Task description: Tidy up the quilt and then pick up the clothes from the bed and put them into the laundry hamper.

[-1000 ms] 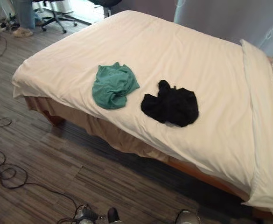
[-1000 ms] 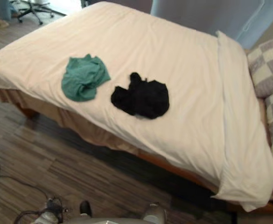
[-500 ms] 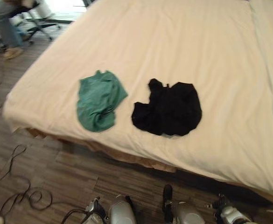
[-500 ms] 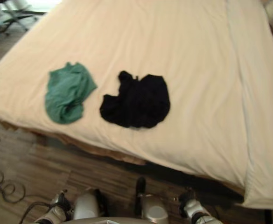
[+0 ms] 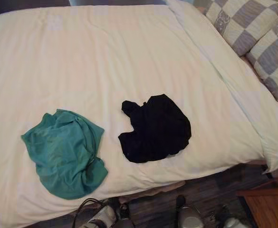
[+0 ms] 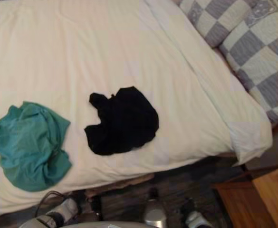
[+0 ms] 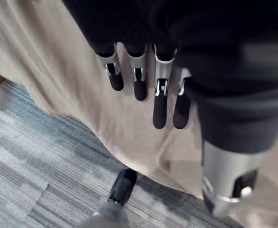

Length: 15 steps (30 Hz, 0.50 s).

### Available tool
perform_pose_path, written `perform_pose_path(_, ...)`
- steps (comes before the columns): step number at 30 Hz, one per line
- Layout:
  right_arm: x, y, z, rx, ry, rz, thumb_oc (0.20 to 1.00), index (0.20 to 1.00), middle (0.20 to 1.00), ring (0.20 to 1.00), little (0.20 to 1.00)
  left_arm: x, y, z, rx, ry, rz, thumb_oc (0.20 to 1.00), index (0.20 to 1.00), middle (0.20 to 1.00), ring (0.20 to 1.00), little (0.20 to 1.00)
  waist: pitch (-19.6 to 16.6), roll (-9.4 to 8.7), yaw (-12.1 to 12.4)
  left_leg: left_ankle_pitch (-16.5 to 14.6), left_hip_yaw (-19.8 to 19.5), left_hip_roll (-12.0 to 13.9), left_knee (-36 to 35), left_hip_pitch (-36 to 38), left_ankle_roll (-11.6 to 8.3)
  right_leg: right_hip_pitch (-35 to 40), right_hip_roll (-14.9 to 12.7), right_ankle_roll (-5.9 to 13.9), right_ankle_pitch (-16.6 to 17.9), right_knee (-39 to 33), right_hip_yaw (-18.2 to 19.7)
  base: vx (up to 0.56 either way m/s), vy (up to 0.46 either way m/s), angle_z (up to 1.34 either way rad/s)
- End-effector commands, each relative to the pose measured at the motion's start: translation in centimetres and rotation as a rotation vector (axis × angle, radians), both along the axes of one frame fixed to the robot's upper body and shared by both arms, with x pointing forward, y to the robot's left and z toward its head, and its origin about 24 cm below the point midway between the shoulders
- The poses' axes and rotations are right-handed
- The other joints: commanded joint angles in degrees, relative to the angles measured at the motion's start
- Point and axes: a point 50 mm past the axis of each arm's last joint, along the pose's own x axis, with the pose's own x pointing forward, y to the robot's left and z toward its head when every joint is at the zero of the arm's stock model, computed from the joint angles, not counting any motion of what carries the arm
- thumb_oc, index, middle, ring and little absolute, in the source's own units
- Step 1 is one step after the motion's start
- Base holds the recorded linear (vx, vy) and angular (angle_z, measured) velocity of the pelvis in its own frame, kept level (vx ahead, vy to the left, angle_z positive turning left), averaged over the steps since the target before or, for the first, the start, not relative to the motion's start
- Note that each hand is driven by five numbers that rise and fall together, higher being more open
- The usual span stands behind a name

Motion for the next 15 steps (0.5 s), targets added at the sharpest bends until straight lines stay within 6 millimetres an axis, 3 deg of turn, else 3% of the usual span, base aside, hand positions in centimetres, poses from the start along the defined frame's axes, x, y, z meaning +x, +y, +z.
perform_pose_path(1, 3.8, 0.8, 1.3, -0.003, -0.097, 0.145, 1.0, 1.0, 1.0, 1.0, 1.0, 1.0, 2.9, 1.2, 0.061, -0.057, 0.08, 1.0, 1.0, 1.0, 1.0, 1.0, 1.93, 1.25, 2.2, -5.77, -2.27, 1.34, 3.51, -0.22, -2.07, -2.27, 9.46, -0.93, -3.69, 7.39, 4.11, -0.31, 0.385, 0.21)
perform_pose_path(3, 4.2, 1.1, 1.4, -0.006, -0.109, 0.174, 1.0, 1.0, 1.0, 1.0, 1.0, -0.1, 3.2, 0.7, 0.068, -0.027, 0.104, 1.0, 1.0, 1.0, 1.0, 1.0, 1.81, 1.15, 3.11, -5.61, -1.8, 0.44, 3.2, -0.49, -1.8, -1.38, 10.1, -1.62, -4.75, 7.77, 2.62, -0.14, 0.096, -0.01)
perform_pose_path(4, 4.3, 1.3, 1.4, -0.003, -0.115, 0.187, 1.0, 1.0, 1.0, 1.0, 1.0, -0.6, 3.0, 0.5, 0.059, -0.017, 0.113, 1.0, 1.0, 1.0, 1.0, 1.0, 1.63, 0.69, 3.93, -5.24, -1.67, -0.59, 3.37, -0.95, -1.71, 0.84, 10.64, -3.12, -6.47, 3.66, 1.44, -0.18, -0.012, -0.29)
perform_pose_path(5, 5.3, 1.3, 1.8, -0.015, -0.139, 0.208, 1.0, 1.0, 1.0, 1.0, 1.0, -1.6, 2.6, 0.0, 0.031, -0.007, 0.164, 1.0, 1.0, 1.0, 1.0, 1.0, 0.88, 0.43, 5.2, -4.54, -1.48, -2.06, 4.72, -3.93, -1.74, 5.75, 11.42, -4.07, -6.49, -7.47, 3.15, -0.26, -0.001, -0.21)
perform_pose_path(8, 5.8, 1.0, 2.1, -0.032, -0.148, 0.225, 1.0, 1.0, 1.0, 1.0, 1.0, -1.7, 2.1, -0.1, -0.012, -0.025, 0.215, 1.0, 1.0, 1.0, 1.0, 1.0, 1.28, 1.0, 6.44, -4.2, -0.76, -2.89, 7.19, -7.47, -2.04, 6.28, 10.84, -4.74, -5.76, -12.1, 4.22, -0.27, 0.047, -0.31)
perform_pose_path(9, 6.4, -0.2, 2.6, -0.071, -0.164, 0.215, 1.0, 1.0, 1.0, 1.0, 1.0, -1.1, 1.1, -0.1, -0.054, -0.046, 0.227, 1.0, 1.0, 1.0, 1.0, 1.0, 2.43, 1.91, 6.47, -3.93, -0.35, -2.63, 10.54, -10.32, -3.97, 5.99, 9.82, -4.89, -4.83, -13.98, 3.7, -0.31, 0.136, -0.08)
perform_pose_path(13, 6.3, -1.2, 2.7, -0.079, -0.154, 0.158, 1.0, 1.0, 1.0, 1.0, 1.0, -1.7, 0.6, -0.5, -0.045, -0.013, 0.195, 1.0, 1.0, 1.0, 1.0, 1.0, 1.92, 1.79, 5.25, -6.85, 1.3, 2.27, 13.42, -6.96, -4.53, 4.74, 5.99, -3.45, -2.24, -14.11, 1.24, -0.22, 0.178, 0.46)
perform_pose_path(14, 6.3, -1.2, 2.7, -0.079, -0.155, 0.158, 1.0, 1.0, 1.0, 1.0, 1.0, -1.7, 0.6, -0.5, -0.045, -0.014, 0.195, 1.0, 1.0, 1.0, 1.0, 1.0, 1.83, 1.78, 5.21, -6.69, 1.27, 2.24, 13.32, -7.09, -4.51, 4.62, 5.98, -3.47, -2.13, -14.16, 1.2, -0.08, 0.226, 0.41)
perform_pose_path(15, 5.9, -1.3, 2.6, -0.073, -0.14, 0.144, 1.0, 1.0, 1.0, 1.0, 1.0, -2.1, 0.6, -0.7, -0.044, 0.002, 0.201, 1.0, 1.0, 1.0, 1.0, 1.0, 0.24, 1.67, 4.37, -6.77, 0.55, 5.2, 11.63, -3.82, -4.94, 4.35, 4.3, -2.72, -1.55, -13.66, 0.21, -0.05, 0.279, 0.36)
